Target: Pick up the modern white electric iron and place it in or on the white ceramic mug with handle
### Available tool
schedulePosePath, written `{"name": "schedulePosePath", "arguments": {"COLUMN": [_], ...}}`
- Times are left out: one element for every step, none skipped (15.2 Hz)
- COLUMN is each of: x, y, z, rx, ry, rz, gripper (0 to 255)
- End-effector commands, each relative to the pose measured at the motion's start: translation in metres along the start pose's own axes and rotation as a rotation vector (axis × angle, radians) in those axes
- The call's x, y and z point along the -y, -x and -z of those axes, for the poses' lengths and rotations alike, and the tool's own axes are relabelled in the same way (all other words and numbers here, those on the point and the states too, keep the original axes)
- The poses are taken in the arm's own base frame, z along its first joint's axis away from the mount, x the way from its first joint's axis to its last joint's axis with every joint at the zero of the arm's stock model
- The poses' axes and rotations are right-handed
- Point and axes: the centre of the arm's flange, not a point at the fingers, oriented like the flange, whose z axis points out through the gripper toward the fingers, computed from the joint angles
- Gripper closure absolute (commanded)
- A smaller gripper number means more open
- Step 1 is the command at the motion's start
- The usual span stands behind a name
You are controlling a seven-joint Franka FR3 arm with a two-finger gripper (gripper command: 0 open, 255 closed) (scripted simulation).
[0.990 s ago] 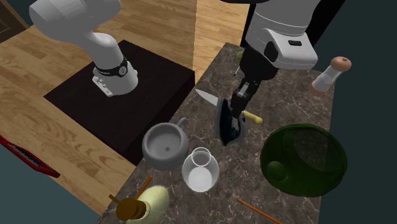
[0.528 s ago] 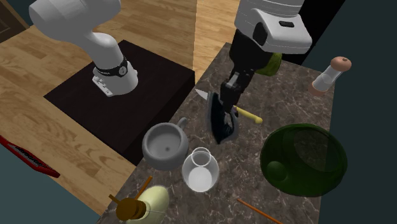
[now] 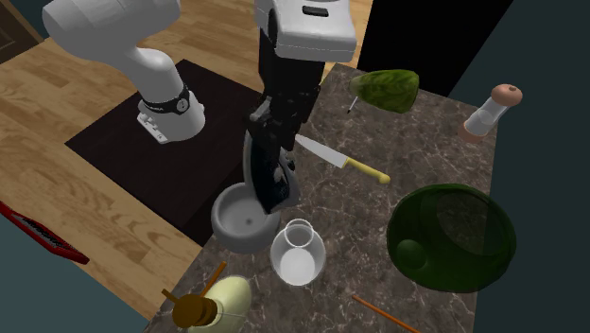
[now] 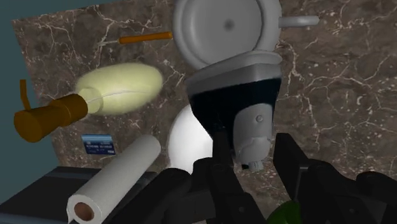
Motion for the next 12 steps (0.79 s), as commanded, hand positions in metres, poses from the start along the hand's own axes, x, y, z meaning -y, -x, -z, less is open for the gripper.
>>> {"name": "schedulePosePath", "arguments": {"x": [-0.018, -0.027, -0.038, -0.037, -0.035, -0.034, -0.033, -0.031, -0.03, -0.028, -0.027, -0.026], "y": [0.021, 0.031, 0.044, 0.044, 0.044, 0.044, 0.044, 0.044, 0.044, 0.044, 0.044, 0.044], "z": [0.002, 0.003, 0.004, -0.001, -0.006, -0.011, -0.016, -0.021, -0.026, -0.031, -0.037, -0.042], "rx": [-0.001, -0.001, -0.001, -0.001, -0.001, -0.001, -0.001, -0.001, -0.001, -0.001, -0.001, -0.001], "ry": [-0.001, -0.001, -0.001, -0.001, -0.001, -0.001, -0.001, -0.001, -0.001, -0.001, -0.001, -0.001], "rz": [0.001, 0.001, 0.001, 0.001, 0.001, 0.001, 0.001, 0.001, 0.001, 0.001, 0.001, 0.001], "gripper": [255, 255, 255, 255, 255, 255, 255, 255, 255, 255, 255, 255]}}
